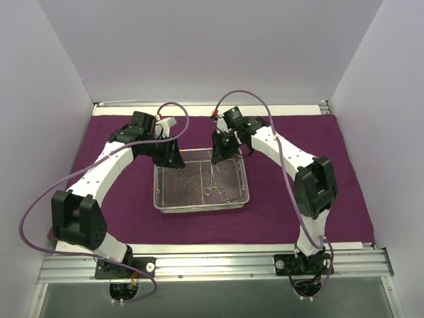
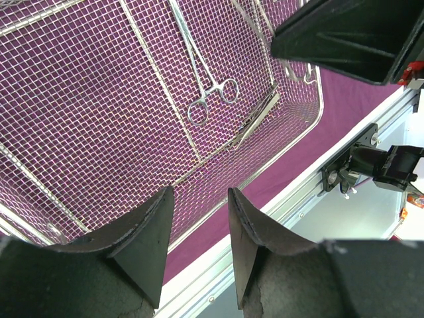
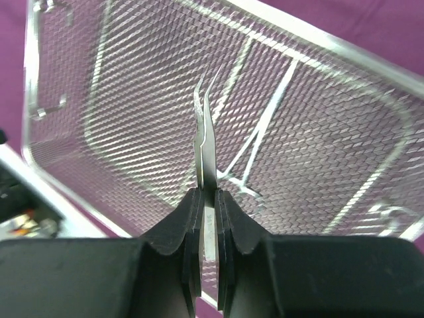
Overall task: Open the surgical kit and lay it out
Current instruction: Pick up the medical item from the container, then place the medical item in the surgical kit.
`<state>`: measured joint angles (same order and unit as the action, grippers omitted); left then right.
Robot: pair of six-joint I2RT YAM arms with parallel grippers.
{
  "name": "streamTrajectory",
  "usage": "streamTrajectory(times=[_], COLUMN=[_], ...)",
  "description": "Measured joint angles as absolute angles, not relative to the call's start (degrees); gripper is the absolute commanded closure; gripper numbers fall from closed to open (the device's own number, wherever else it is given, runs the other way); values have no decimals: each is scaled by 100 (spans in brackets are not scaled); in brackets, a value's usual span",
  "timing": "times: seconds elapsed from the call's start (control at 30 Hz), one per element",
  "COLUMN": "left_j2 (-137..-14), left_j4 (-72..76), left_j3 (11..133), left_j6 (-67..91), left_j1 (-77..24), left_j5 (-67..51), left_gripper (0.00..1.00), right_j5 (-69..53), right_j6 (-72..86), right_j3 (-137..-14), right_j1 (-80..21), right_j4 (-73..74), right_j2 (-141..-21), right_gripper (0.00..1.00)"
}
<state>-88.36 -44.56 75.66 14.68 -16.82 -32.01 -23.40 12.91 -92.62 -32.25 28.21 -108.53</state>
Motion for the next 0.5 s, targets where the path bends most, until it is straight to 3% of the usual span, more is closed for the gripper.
streamTrajectory(times=[0.27, 0.5], left_j2=[-8838, -8838], left_j4=[-4438, -4397], left_j3=[7564, 7524], left_j6=[1481, 1483], left_j1=[-1682, -1682], left_j5=[-3203, -3203], left_gripper=[53, 53], right_j5=[-3164, -1933], right_j6=[2895, 5166], right_j3=[-8643, -8184], right_j1=[-2394, -1466], right_j4=[1621, 384], right_j2=[-10724, -10147], right_gripper=[100, 100])
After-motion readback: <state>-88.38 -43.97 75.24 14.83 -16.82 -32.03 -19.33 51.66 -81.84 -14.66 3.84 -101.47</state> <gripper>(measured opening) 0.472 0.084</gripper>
